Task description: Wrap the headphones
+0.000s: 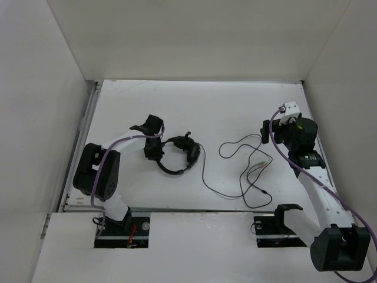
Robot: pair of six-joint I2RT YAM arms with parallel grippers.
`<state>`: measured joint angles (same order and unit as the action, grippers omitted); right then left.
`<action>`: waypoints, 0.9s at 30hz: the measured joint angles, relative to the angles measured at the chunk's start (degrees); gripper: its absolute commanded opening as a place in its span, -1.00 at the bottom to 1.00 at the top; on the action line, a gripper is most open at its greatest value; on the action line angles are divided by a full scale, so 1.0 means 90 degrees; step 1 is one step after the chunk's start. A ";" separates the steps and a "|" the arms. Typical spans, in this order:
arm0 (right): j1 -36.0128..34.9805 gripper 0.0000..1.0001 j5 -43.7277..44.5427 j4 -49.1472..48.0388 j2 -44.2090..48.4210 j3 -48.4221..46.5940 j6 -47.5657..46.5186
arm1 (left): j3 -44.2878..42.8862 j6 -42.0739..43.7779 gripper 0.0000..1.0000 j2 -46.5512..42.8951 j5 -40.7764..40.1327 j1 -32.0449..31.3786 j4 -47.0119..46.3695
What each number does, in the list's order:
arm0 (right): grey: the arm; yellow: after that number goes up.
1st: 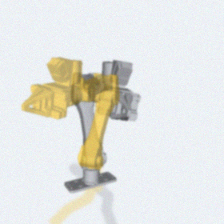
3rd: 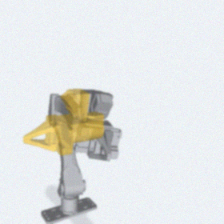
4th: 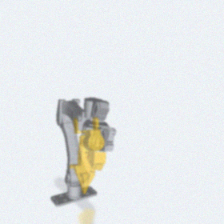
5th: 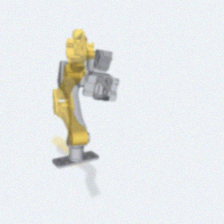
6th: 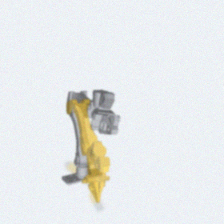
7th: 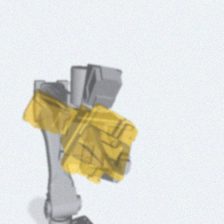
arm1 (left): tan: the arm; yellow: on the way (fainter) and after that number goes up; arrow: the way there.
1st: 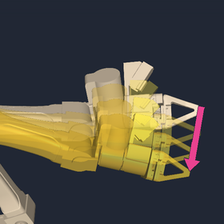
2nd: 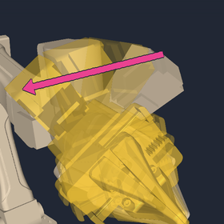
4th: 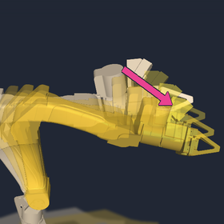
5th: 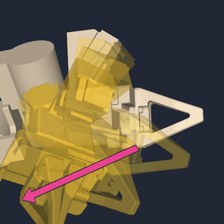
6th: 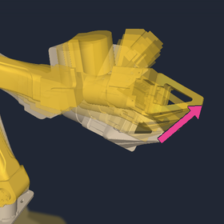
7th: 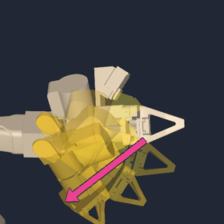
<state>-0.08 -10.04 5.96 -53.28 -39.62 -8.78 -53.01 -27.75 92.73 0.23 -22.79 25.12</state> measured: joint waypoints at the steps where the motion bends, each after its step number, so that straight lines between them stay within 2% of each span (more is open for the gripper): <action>1: 0.0000 1.00 0.0002 0.0002 -0.0007 -0.0012 -0.0010 | -0.0172 0.0168 -1.00 0.0109 -0.0134 0.0134 0.0017; 7: -0.0372 1.00 0.0100 0.0005 -0.0503 -0.0716 -0.0216 | -0.1617 0.1498 -1.00 0.0505 -0.1127 0.0634 -0.0362; 13: -0.1452 1.00 0.0406 -0.0032 -0.1178 -0.1904 -0.0532 | -0.3492 0.2793 -1.00 0.0503 -0.1651 0.0469 -0.0707; 21: -0.3062 1.00 0.0750 -0.0738 -0.1248 -0.2142 -0.0622 | -0.5663 0.3762 -1.00 0.0262 -0.1404 -0.0083 -0.0806; 27: -0.3628 1.00 0.0857 -0.1598 -0.1477 -0.2191 -0.0374 | -0.6251 0.3825 -1.00 -0.0253 -0.1013 -0.0454 -0.0384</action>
<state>-32.73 -2.33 -8.43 -66.57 -59.33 -12.14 -109.27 6.68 90.45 -8.88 -26.87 21.67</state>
